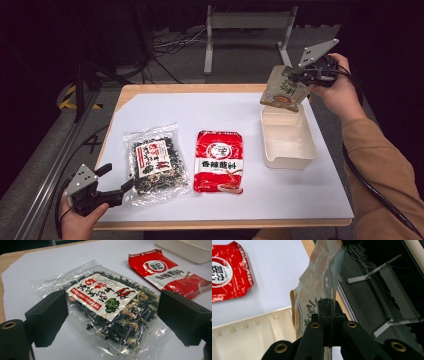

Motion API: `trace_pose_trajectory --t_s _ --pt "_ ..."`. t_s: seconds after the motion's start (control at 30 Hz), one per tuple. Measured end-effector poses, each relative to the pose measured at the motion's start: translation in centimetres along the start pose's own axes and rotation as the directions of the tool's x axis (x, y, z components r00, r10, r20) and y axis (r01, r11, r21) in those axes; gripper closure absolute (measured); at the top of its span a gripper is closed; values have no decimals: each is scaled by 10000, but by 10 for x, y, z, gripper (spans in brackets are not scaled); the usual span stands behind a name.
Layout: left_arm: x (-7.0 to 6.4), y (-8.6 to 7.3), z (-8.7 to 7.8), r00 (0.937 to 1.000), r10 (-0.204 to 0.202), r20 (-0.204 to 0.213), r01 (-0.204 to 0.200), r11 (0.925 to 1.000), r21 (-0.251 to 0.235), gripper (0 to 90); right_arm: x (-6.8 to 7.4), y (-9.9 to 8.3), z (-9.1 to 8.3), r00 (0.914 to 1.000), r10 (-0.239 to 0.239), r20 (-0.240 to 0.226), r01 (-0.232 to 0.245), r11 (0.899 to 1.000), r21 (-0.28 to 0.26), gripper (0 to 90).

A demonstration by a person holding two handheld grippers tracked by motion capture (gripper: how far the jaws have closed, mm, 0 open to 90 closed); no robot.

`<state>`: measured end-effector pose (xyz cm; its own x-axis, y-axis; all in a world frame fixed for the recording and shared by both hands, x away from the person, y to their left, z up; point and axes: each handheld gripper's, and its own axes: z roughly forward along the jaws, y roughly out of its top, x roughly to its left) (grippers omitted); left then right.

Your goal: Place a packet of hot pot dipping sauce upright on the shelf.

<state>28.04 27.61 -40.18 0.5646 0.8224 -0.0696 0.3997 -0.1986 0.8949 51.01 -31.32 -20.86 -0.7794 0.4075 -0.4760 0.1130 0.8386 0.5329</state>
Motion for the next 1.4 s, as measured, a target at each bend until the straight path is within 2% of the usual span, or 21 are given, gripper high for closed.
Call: trace_pose_trajectory --t_s 0.33,0.6,1.07,1.4 --pt "0 0 1 10000 -15 26 15 10000 -4 107 -7 -13 18 9996 -224 146 220 9994 277 892" --pt "0 -1 1 10000 -37 4 37 10000 27 107 -10 -22 31 10000 25 96 -28 9995 314 892" --pt "0 -1 1 10000 1 33 -1 10000 57 107 -9 -30 42 9998 -155 78 150 9977 655 892" --pt "1 -1 1 10000 13 13 -13 10000 47 107 -4 -26 46 9989 -360 -312 378 9975 598 892"
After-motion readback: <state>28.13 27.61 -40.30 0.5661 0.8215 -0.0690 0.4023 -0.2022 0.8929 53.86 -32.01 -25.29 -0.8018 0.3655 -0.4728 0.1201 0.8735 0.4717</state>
